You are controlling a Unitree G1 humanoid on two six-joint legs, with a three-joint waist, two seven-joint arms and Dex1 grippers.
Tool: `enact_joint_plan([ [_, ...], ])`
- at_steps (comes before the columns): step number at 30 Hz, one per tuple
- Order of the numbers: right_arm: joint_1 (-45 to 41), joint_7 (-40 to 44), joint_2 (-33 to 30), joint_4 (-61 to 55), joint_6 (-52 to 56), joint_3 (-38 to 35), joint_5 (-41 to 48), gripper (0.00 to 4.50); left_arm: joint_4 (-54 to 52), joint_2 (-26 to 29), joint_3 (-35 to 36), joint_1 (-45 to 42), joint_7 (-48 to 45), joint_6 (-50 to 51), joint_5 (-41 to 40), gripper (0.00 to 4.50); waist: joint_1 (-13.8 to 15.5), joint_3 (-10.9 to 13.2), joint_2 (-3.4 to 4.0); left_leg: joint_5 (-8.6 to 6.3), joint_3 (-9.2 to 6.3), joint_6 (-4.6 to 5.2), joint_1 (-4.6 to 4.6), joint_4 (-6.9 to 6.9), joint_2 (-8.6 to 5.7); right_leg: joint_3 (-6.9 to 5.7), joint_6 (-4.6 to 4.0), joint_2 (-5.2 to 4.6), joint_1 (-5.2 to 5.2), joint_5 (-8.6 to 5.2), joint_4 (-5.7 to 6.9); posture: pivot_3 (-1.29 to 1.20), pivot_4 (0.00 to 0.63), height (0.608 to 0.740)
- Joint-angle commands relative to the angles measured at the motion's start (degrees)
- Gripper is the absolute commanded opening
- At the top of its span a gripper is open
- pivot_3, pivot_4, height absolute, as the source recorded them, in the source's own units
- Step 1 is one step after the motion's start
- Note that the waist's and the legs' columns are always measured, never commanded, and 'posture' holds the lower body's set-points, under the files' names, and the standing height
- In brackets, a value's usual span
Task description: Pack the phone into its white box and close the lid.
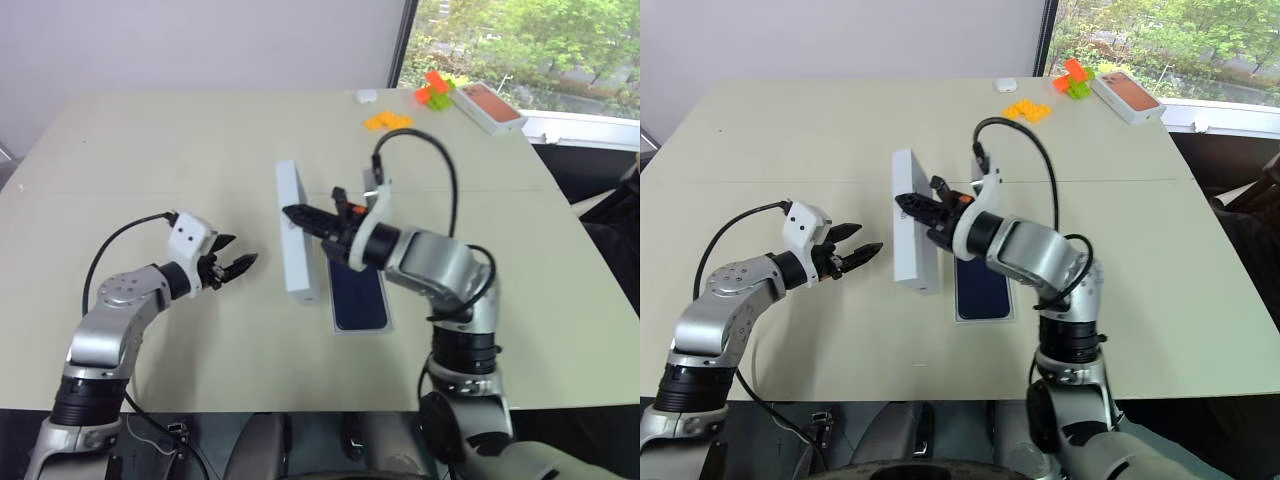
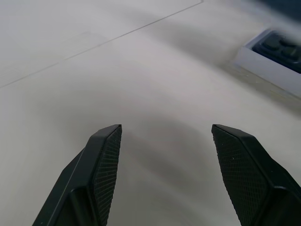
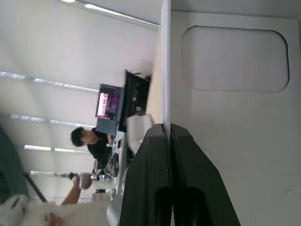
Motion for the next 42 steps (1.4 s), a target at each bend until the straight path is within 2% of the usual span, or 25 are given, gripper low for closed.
enact_joint_plan([
  [1,1.4,-5.1,2.1,-3.6,-0.7,-1.2,1.4,0.05,-3.0,-0.5,-0.8,0.4,-0.5,-0.5,-0.6,3.25,0.0,0.0,0.00,0.00,0.00,0.00,-0.02,0.00,-0.02,0.00,0.00,-0.02,0.00,0.00,-0.02,0.00,0.150,0.740],
  [10,7.1,-8.9,4.4,-6.8,-1.8,-0.6,1.4,0.05,-3.9,-2.7,-3.8,-0.3,-0.2,0.0,-0.2,3.25,-0.3,0.0,0.02,-0.01,0.00,0.01,0.04,-0.04,0.06,0.00,0.00,0.10,-0.01,0.00,0.00,0.00,0.150,0.740],
  [16,7.4,-6.9,5.3,-5.6,-1.5,-0.5,1.4,0.05,-3.2,-3.8,-5.7,-1.6,0.0,-0.2,0.5,3.25,-0.2,0.0,0.02,0.00,0.00,0.02,0.07,-0.03,0.07,0.00,-0.01,0.15,0.01,0.01,0.03,0.00,0.150,0.740],
  [23,7.2,-4.5,8.4,-4.0,-1.5,-0.1,1.4,0.05,-2.9,-3.5,-5.4,-1.8,-0.4,0.0,0.6,3.25,-0.3,0.0,0.02,-0.01,-0.01,0.02,0.05,-0.03,0.07,0.00,-0.01,0.15,0.00,0.00,0.02,0.00,0.150,0.740],
  [32,7.2,-1.9,9.4,-1.5,-0.8,-0.7,1.4,0.05,-4.4,-2.7,-4.5,-1.4,-2.1,2.2,-1.5,3.25,-0.3,0.0,0.04,-0.01,-0.01,0.02,0.02,-0.04,0.07,0.00,-0.01,0.15,-0.01,0.00,-0.01,0.00,0.150,0.740],
  [42,8.1,2.1,6.3,1.0,1.1,-1.9,1.4,0.05,-10.0,0.0,-5.1,0.9,-7.2,6.6,-7.3,3.25,-0.3,0.0,0.05,-0.01,0.00,0.02,0.03,-0.04,0.07,0.00,-0.01,0.15,0.00,0.00,-0.02,0.00,0.150,0.740],
])
